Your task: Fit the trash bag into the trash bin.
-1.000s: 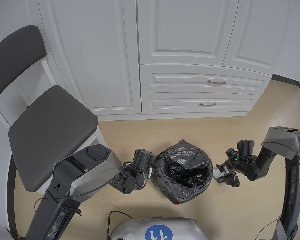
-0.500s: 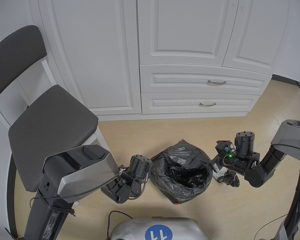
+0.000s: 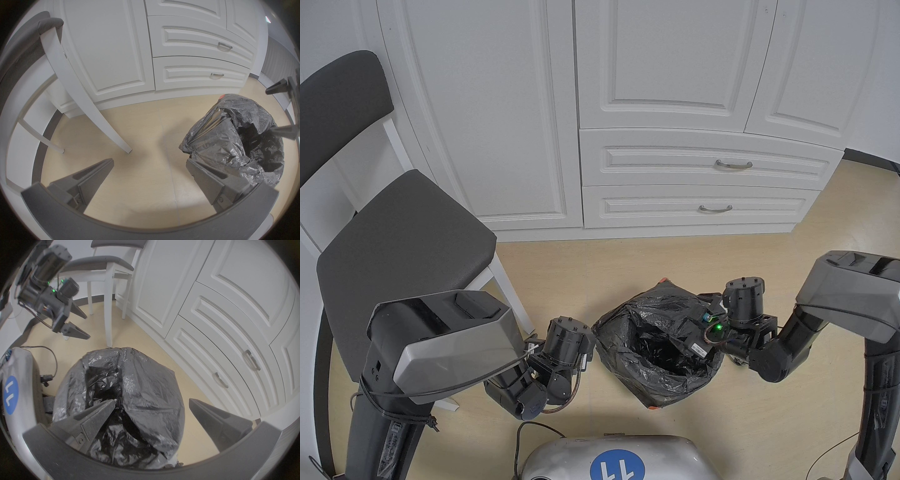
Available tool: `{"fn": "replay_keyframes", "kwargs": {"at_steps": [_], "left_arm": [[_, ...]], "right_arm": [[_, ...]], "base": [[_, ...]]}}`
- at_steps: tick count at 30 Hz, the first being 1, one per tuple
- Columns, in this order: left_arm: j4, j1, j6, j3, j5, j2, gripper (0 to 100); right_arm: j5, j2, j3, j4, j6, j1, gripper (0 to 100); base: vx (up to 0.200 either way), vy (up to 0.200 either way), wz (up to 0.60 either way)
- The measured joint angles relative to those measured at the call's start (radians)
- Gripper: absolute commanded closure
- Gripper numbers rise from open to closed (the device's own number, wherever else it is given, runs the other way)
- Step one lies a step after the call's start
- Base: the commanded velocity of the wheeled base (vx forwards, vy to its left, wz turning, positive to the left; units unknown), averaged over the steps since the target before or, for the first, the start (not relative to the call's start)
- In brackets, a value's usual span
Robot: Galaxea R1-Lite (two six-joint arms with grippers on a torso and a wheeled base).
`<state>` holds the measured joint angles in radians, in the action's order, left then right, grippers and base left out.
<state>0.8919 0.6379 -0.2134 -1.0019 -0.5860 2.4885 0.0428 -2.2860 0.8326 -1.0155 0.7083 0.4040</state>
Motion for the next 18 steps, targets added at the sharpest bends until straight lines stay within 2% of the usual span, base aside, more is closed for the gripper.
{"fn": "replay_keyframes", "kwargs": {"at_steps": [5,12,18], "left_arm": [[0.01,0.0,-0.001,0.009,-0.029,-0.007,0],[0.023,0.0,-0.001,0.016,-0.041,-0.014,0],[0.035,-0.001,-0.001,0.017,-0.041,-0.018,0]], "right_arm": [[0.059,-0.093,0.044,-0.09,0.003,0.026,0],[0.119,-0.164,0.096,-0.109,-0.005,0.046,0],[0.174,-0.204,0.162,-0.154,-0.018,0.032,0]], "base": [[0.0,0.0,0.0],[0.0,0.0,0.0],[0.0,0.0,0.0]]}}
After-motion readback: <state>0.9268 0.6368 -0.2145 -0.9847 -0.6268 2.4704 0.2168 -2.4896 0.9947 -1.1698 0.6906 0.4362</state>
